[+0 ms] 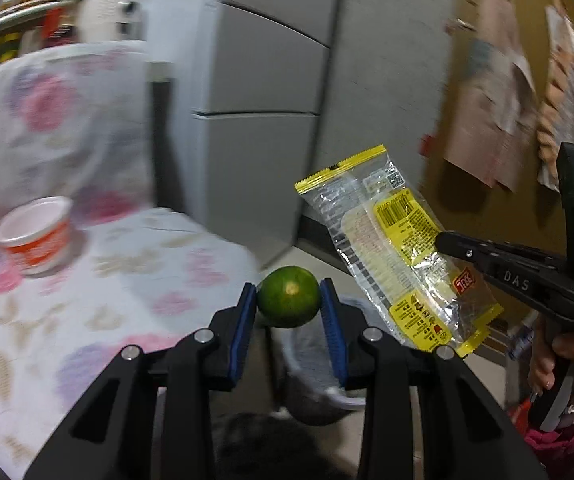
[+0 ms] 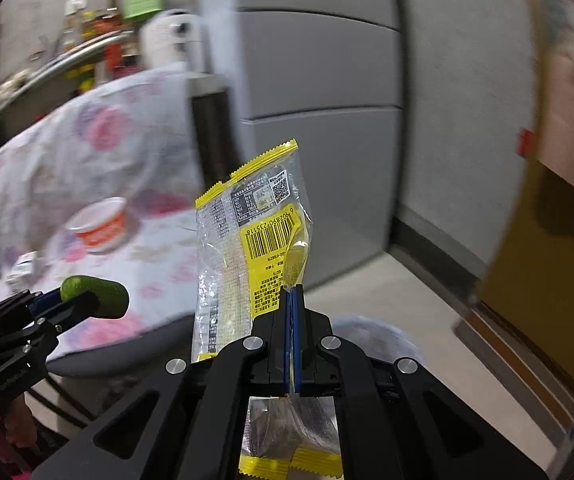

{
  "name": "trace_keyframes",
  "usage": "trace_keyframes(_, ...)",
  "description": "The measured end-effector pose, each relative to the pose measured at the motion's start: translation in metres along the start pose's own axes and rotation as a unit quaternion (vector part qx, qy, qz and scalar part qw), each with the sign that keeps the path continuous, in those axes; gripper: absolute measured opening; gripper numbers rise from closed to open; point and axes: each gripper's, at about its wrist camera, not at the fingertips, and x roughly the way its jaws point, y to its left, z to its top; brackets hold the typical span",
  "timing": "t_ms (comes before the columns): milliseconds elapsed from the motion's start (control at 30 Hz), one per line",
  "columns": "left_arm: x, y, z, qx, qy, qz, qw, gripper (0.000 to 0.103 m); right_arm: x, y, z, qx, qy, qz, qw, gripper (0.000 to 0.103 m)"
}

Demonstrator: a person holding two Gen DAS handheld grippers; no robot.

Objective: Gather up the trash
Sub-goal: 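Carry bag and cucumber over the bin and open both tools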

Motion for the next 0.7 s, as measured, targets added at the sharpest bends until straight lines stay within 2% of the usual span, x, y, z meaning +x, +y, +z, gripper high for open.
trace_keyframes(133,0.042,-0.034,0.000,0.024,0.030,-0.041,0.9984,0.031,0.011,-0.039,-0.018,0.027,0.022,-0.041,0.999,0.001)
trace_keyframes(267,0.074,-0.055,0.002,0.041,0.049,-0.058,0.9963,0.031,0.029,-0.069,-0.033,0.057,0.046,-0.057,0.996,0.001)
trace_keyframes(600,0.132,-0.070,0.007,0.052,0.080,-0.083,0.9920,0.032,0.098,-0.102,-0.052,0.085,0.107,-0.061,0.989,0.002)
trace_keyframes(633,0.138,-0.071,0.007,0.051,0.084,-0.083,0.9917,0.032,0.108,-0.104,-0.053,0.087,0.112,-0.063,0.988,0.007)
trace_keyframes(700,0.151,-0.069,0.008,0.043,0.099,-0.082,0.9908,0.035,0.121,-0.108,-0.054,0.095,0.126,-0.053,0.986,0.009)
